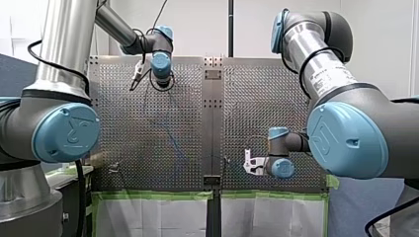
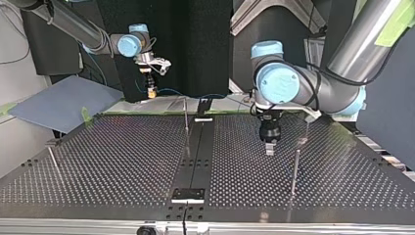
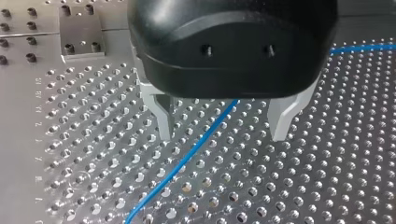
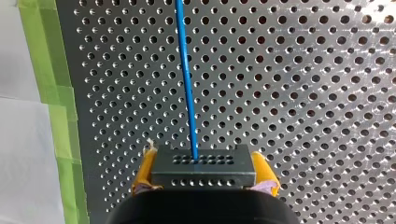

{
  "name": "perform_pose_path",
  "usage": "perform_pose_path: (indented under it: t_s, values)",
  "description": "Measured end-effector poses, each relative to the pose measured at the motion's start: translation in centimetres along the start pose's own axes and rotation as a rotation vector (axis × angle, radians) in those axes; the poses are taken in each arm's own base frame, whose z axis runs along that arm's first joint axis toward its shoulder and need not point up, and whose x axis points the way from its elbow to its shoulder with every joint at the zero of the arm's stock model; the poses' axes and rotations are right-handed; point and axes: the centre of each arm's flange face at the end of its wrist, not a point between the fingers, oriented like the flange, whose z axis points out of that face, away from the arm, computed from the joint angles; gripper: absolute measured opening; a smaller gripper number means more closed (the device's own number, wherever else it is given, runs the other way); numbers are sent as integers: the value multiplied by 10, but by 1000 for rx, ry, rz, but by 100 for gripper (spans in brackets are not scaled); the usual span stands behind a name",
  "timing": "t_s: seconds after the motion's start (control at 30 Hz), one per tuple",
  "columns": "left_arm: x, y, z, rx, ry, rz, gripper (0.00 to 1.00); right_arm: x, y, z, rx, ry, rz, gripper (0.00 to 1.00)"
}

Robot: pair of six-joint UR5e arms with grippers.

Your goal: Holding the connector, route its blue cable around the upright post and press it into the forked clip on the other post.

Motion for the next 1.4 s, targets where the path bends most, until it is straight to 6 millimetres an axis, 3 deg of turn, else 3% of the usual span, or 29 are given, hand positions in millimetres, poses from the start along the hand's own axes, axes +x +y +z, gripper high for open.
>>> perform_pose_path:
  t_s: [0.57,0.87,1.4]
  values:
    - [16,38,36,-40,18,3,100,0,0,0,0,0,0,0]
    - [18,31,36,1,15,9,100,0,0,0,0,1,0,0]
    - [49,-5,38,54,86,84,100,0,-3,0,6,0,-1,0]
